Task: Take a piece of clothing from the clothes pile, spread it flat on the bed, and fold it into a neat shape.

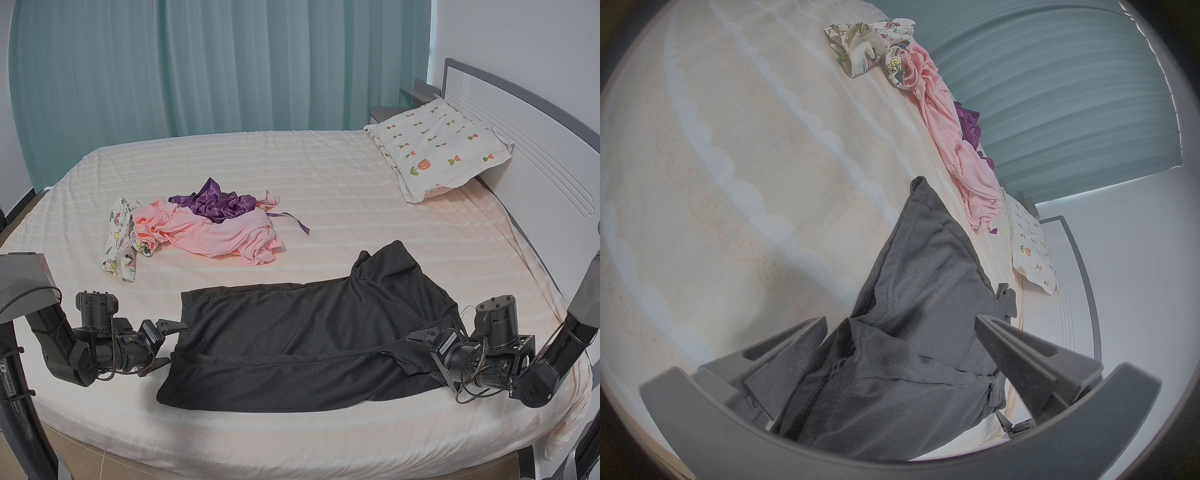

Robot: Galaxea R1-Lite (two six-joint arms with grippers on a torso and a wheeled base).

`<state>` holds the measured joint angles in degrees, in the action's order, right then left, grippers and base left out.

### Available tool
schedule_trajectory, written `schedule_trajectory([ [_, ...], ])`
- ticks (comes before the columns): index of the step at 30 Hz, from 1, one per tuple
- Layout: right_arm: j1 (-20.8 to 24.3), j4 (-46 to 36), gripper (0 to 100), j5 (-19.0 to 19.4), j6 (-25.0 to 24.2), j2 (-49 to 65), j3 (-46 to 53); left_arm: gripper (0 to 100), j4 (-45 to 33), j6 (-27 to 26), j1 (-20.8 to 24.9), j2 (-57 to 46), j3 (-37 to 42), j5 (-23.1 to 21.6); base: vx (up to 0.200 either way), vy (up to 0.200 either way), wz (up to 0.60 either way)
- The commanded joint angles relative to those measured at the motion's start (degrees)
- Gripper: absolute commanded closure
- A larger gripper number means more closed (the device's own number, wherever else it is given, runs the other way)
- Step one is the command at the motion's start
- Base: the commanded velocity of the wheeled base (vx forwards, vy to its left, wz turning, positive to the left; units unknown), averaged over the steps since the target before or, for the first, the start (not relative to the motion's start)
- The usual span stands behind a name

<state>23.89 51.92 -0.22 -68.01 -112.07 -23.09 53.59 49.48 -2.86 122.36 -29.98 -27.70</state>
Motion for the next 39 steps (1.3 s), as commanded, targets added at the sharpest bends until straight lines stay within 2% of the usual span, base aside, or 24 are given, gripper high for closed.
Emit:
schedule_trajectory([
  [1,0.28,1.43,0,-0.04,0.16,-3.86,-1.26,0,0.02,0.00,-0.04,0.07,0.01,0.01,0.000,0.000,0.00],
  [17,-0.43,3.98,0,-2.59,0.16,-7.55,-0.55,0,0.02,0.00,-0.04,0.07,0.01,0.01,0.000,0.000,0.00],
  [25,-2.18,10.04,0,-2.86,0.16,-10.01,-0.20,0,0.02,0.00,-0.04,0.07,0.01,0.01,0.000,0.000,0.00],
  [30,-2.18,10.39,0,-2.94,0.16,-10.45,0.33,0,0.02,0.00,-0.04,0.07,0.01,0.01,0.000,0.000,0.00],
  [31,-2.10,10.48,100,-2.94,0.16,-10.19,0.68,0,0.02,0.00,-0.04,0.07,0.01,0.01,0.000,0.000,0.00],
  [39,-1.57,10.48,100,-2.94,0.34,-7.20,3.31,0,0.02,0.00,-0.04,0.07,0.01,0.01,0.000,0.000,0.00],
])
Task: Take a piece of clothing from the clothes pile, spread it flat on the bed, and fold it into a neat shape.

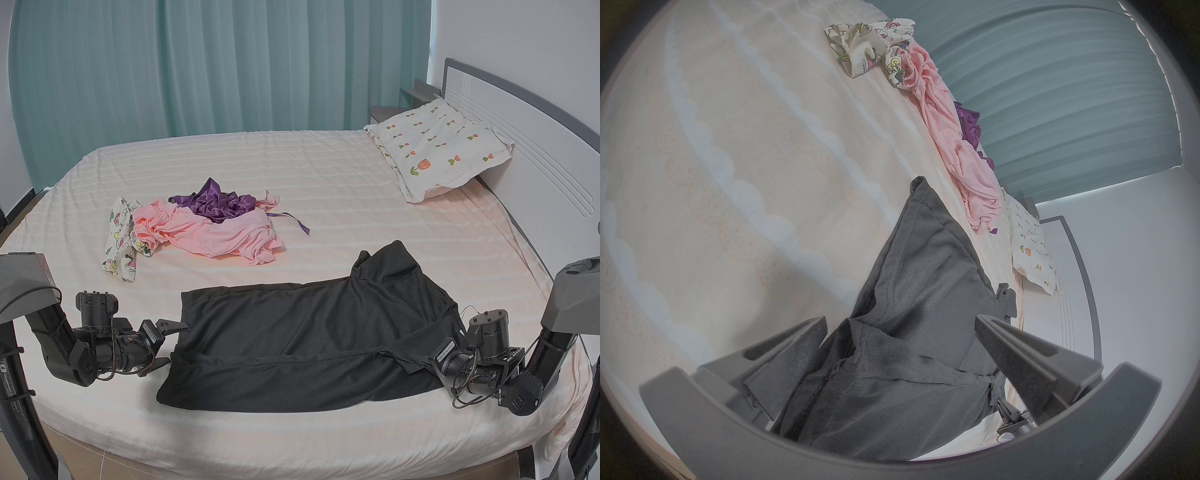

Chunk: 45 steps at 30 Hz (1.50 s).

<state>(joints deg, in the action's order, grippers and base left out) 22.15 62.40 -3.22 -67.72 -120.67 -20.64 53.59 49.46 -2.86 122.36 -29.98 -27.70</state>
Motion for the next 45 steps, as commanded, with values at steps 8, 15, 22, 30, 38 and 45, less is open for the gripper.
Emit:
schedule_trajectory([
  [8,1.05,-0.09,100,-0.03,0.92,3.69,3.59,0,0.02,0.03,-0.04,0.07,0.01,0.01,0.000,0.000,0.00],
  [15,2.28,-0.09,100,-0.03,1.89,5.98,5.43,0,0.02,0.03,-0.04,0.07,0.01,0.01,0.000,0.000,0.00],
  [22,2.99,-0.79,100,0.05,4.00,8.26,6.84,0,0.02,-0.06,-0.04,0.07,0.01,0.01,0.000,0.000,0.00],
  [30,3.43,-0.26,0,0.14,5.14,5.98,7.72,0,0.02,0.03,-0.04,0.07,0.01,0.01,0.000,0.000,0.00],
  [38,2.20,-0.79,0,0.14,7.25,9.93,7.28,0,0.11,0.03,-0.04,-0.54,0.09,0.10,0.000,0.000,0.00],
  [45,-0.53,-1.76,0,0.32,11.82,12.31,2.62,0,0.11,0.20,0.58,-3.27,0.36,0.28,0.000,0.000,0.00],
])
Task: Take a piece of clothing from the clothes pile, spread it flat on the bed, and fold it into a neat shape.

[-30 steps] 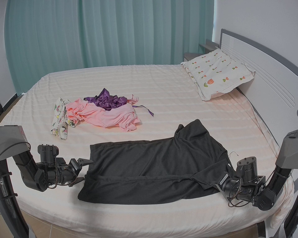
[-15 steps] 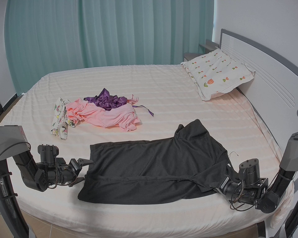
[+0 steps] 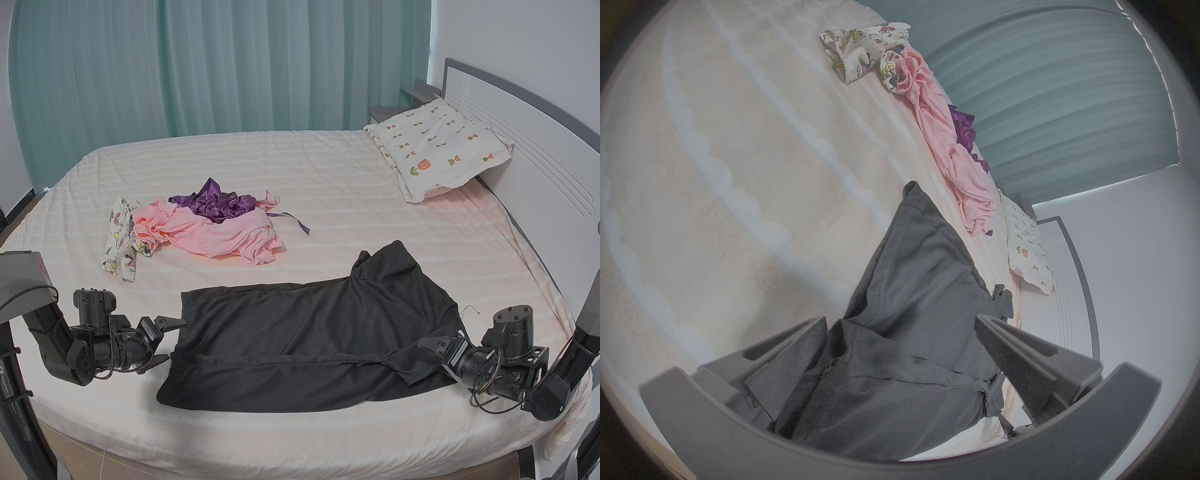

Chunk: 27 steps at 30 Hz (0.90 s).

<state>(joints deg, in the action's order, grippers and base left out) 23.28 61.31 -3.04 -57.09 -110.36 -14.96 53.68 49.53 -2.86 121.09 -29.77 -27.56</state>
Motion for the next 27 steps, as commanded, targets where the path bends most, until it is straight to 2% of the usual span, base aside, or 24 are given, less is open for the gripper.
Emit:
schedule_trajectory([
  [1,-2.01,-1.01,0,0.31,1.28,1.99,-4.03,0,0.03,0.13,0.76,-2.09,0.15,0.32,0.000,0.000,0.00],
  [5,-2.28,-3.65,0,0.57,1.72,2.08,-7.10,0,0.03,0.13,0.93,-1.91,0.06,1.20,0.000,0.000,0.00],
  [6,-2.10,-6.37,0,0.57,2.68,2.08,-8.42,0,-0.06,0.13,0.93,-1.56,-0.11,2.07,0.000,0.000,0.00],
  [10,-1.75,-10.86,0,0.57,3.91,1.99,-7.81,0,0.03,0.04,0.93,-1.47,-0.38,2.34,0.000,0.000,0.00],
  [17,-2.54,-10.86,0,0.84,4.62,3.31,-8.42,0,0.03,0.30,0.93,-1.29,-0.82,2.43,0.000,0.000,0.00],
  [22,0.53,-11.03,0,1.37,4.44,1.29,-6.75,0,-0.06,0.13,0.93,-1.29,-0.82,2.43,0.000,0.000,0.00],
  [27,1.15,-10.77,0,1.19,4.79,2.61,-2.80,0,0.03,0.13,0.93,-0.85,-0.90,2.60,0.000,0.000,0.00],
])
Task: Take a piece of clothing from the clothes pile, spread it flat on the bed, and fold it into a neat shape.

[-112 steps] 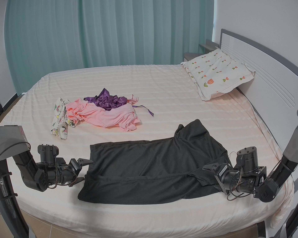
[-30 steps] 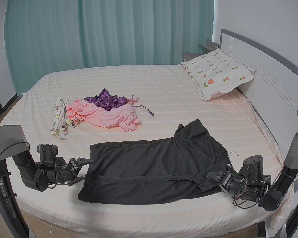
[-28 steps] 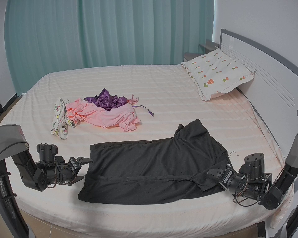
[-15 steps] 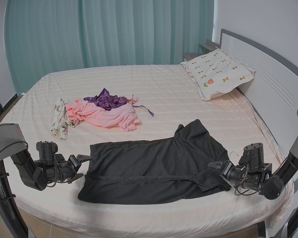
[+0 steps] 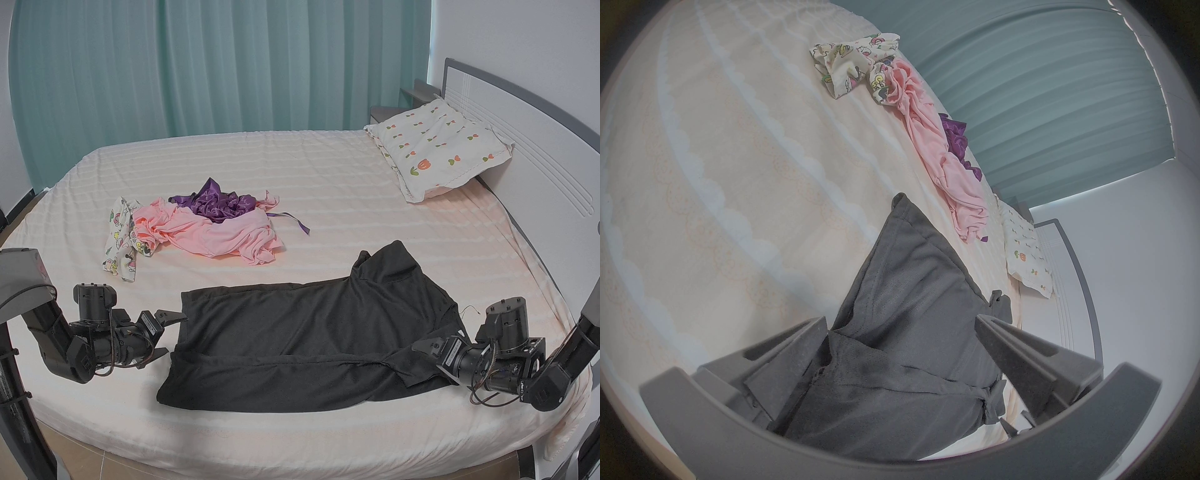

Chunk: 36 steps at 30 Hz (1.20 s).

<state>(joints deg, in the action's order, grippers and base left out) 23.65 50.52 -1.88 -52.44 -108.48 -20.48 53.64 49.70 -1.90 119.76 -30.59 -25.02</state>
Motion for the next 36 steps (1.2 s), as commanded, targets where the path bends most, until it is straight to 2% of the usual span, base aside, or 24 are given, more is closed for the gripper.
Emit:
schedule_trajectory([
  [1,0.87,-0.07,0,0.12,0.15,1.52,3.17,0,0.06,-0.04,-0.03,0.74,-0.18,0.05,0.000,0.000,0.00],
  [7,2.28,-0.42,0,0.65,0.50,2.75,4.75,0,-0.03,-0.04,-0.03,1.09,-0.26,0.05,0.000,0.000,0.00],
  [19,3.16,2.22,0,2.23,0.15,-3.84,3.69,0,-0.03,-0.04,0.14,1.70,-0.35,0.05,0.000,0.000,0.00],
  [21,3.24,6.70,0,2.49,-0.20,-4.37,3.78,0,-0.03,-0.04,0.32,1.79,-0.35,0.05,0.000,0.000,0.00],
  [36,4.74,23.22,0,1.97,-0.03,-13.24,6.68,0,0.06,-0.13,0.50,2.14,-0.35,0.05,0.000,0.000,0.00],
])
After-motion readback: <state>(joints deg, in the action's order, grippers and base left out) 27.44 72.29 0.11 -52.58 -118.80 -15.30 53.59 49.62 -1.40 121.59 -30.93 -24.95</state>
